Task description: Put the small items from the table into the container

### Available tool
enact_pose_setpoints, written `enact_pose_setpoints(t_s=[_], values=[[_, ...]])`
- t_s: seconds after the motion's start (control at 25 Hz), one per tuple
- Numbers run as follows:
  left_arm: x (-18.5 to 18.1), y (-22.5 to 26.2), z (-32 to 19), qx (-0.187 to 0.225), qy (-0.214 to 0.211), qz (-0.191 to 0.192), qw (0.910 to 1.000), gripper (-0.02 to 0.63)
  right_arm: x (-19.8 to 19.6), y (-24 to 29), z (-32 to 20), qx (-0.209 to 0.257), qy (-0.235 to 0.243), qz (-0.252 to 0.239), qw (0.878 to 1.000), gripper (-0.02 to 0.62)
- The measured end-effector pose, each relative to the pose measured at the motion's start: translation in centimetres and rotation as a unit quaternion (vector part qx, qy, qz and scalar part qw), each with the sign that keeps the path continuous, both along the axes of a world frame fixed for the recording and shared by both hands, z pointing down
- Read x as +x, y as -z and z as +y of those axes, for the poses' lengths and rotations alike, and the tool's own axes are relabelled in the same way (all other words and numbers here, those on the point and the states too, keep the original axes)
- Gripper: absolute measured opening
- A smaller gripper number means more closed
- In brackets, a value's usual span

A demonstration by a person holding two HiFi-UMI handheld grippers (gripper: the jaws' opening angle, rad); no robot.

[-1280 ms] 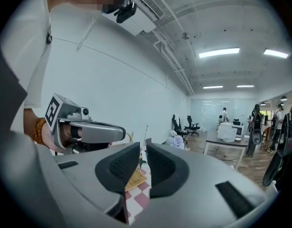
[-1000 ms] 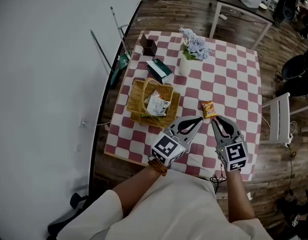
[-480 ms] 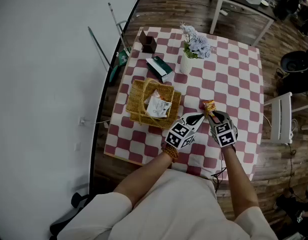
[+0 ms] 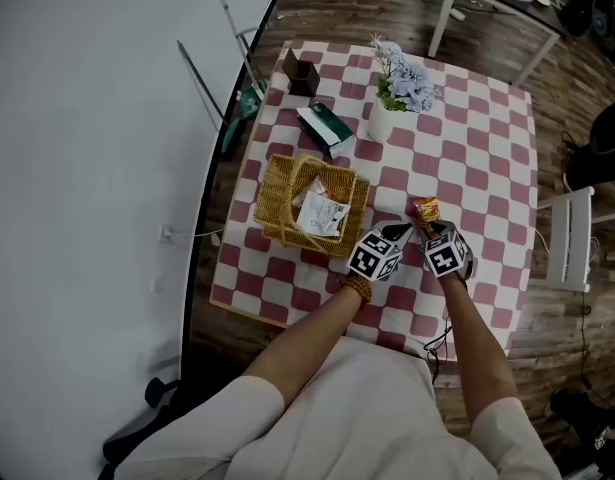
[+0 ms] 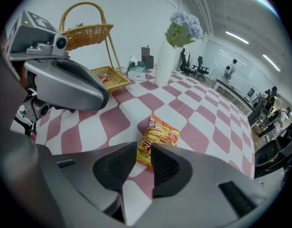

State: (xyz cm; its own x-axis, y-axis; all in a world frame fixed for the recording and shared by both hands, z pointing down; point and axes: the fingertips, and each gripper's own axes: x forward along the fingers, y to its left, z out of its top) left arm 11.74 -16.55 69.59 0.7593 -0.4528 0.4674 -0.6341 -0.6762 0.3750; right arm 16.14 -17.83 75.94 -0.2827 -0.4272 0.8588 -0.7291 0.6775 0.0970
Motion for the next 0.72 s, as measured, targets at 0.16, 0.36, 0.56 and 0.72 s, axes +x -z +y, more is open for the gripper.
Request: enact_pose_setpoints(t_s=[0.16, 0.36, 0.56, 0.72], values=[[-0.1, -0.9, -0.4, -0.009, -0.001, -0.008, 0.9999, 0.028, -0.1, -1.5, -0.3, -0.012, 0.003, 0.01, 1.0, 0.118], [0.1, -1.0, -0.6, -0.006, -0.006, -0.01, 0.9999, 0.028, -0.2, -2.2, -0.6, -0.007, 0.016, 0.022, 1.0, 0.114], [-0.1, -0.7, -0.4, -0.005, -0.007, -0.009, 0.9999, 0.028, 0.1, -1.7, -0.6, 0.004, 0.021, 0.03, 0.999, 0.047], [0.0, 0.5, -0.3, 0.006, -0.007, -0.005, 0.9999, 0.028, 0.7, -0.7, -0.8, 0.013, 0.01, 0.019, 1.0, 0.025]])
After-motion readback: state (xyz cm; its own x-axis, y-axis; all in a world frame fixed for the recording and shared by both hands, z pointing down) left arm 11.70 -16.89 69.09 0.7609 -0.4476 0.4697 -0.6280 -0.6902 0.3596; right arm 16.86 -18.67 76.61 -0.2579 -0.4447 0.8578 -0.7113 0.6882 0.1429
